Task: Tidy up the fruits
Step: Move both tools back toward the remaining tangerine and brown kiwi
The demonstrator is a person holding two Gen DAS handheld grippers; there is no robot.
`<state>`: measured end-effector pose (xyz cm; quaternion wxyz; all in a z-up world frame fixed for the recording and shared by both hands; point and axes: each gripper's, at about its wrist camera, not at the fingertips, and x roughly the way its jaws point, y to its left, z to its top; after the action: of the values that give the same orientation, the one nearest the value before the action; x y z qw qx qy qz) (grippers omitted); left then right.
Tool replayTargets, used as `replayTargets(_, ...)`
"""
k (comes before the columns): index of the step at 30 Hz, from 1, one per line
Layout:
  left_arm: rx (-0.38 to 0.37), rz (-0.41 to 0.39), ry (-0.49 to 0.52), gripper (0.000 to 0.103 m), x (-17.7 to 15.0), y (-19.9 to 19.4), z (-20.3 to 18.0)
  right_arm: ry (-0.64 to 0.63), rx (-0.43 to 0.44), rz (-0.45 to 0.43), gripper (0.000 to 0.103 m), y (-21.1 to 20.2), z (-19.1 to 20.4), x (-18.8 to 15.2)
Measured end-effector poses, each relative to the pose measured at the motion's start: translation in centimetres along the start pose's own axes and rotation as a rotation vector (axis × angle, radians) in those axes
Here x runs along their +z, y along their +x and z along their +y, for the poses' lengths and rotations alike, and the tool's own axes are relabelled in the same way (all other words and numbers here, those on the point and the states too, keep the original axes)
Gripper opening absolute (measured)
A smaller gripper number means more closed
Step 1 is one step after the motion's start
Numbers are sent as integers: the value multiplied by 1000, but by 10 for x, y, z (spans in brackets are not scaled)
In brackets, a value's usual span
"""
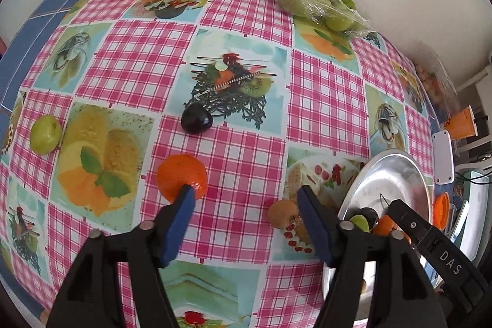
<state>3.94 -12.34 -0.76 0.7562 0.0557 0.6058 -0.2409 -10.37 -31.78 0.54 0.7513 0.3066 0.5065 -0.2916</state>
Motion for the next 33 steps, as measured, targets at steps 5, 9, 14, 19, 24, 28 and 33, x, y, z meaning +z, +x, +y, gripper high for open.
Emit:
replayTargets(5, 28, -16, -13, 81, 1, -2, 7, -15, -4, 1, 79, 3, 1, 1)
replayTargets(9, 50, -26, -35, 82, 3, -3, 13, -15, -6, -3, 90, 5, 1, 1)
replayTargets(14, 64, -40, -48, 89, 4, -5, 18, -26, -9, -13, 98, 4, 3, 1)
replayTargets(19, 84, -69, -37, 94, 4, -8, 18, -37, -8, -22, 103, 3, 4, 2)
replayTargets(24, 124, -105, -25, 98, 5, -13, 20, -75, -9, -54, 103, 1, 8, 1)
replayTargets(28, 138, -133, -35, 98, 7, -17, 25, -99, -4, -72, 103, -1, 13, 1)
replayTargets(33, 180, -154, -53, 98, 10, -20, 31, -109, 4, -97, 103, -2, 17, 1)
